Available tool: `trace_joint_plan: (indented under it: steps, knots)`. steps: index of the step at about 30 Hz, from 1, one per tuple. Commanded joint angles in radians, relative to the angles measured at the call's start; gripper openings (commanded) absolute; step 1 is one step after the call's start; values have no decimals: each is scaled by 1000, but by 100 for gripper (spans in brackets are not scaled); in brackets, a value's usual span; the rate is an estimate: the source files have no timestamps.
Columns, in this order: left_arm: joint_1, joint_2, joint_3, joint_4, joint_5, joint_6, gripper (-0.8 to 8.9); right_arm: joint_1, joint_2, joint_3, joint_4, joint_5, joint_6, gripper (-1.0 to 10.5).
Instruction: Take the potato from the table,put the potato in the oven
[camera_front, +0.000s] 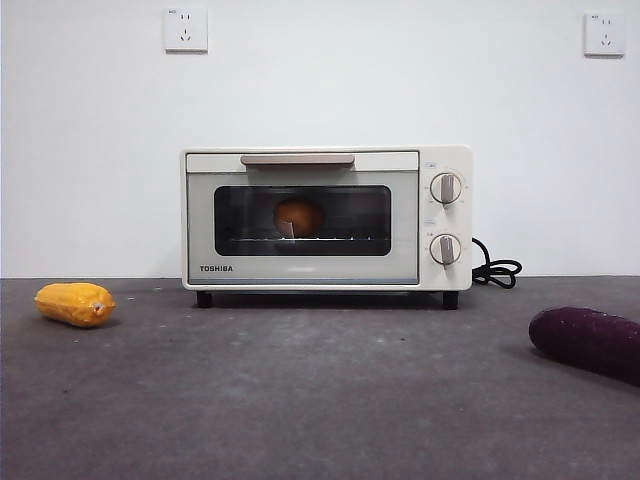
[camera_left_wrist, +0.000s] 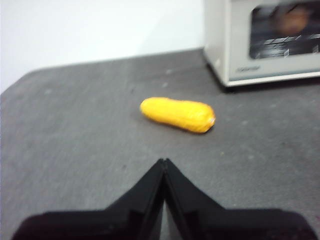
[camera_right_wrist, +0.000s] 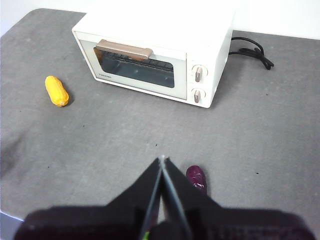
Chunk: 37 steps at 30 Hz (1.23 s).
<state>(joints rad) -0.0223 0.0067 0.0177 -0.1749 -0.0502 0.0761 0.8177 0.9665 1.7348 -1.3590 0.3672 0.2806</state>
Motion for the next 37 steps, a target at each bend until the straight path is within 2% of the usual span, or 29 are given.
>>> trace_joint_plan:
  steps: [1, 11, 37]
  knots:
    - [4, -3, -10, 6, -23, -32, -4, 1, 0, -7, -18, 2, 6, 2]
    - [47, -3, -10, 7, -20, -78, -4, 1, 0, -7, -18, 4, 6, 2]
    - [50, 3, -10, 14, -21, -77, -4, 1, 0, -7, -18, 4, 6, 2]
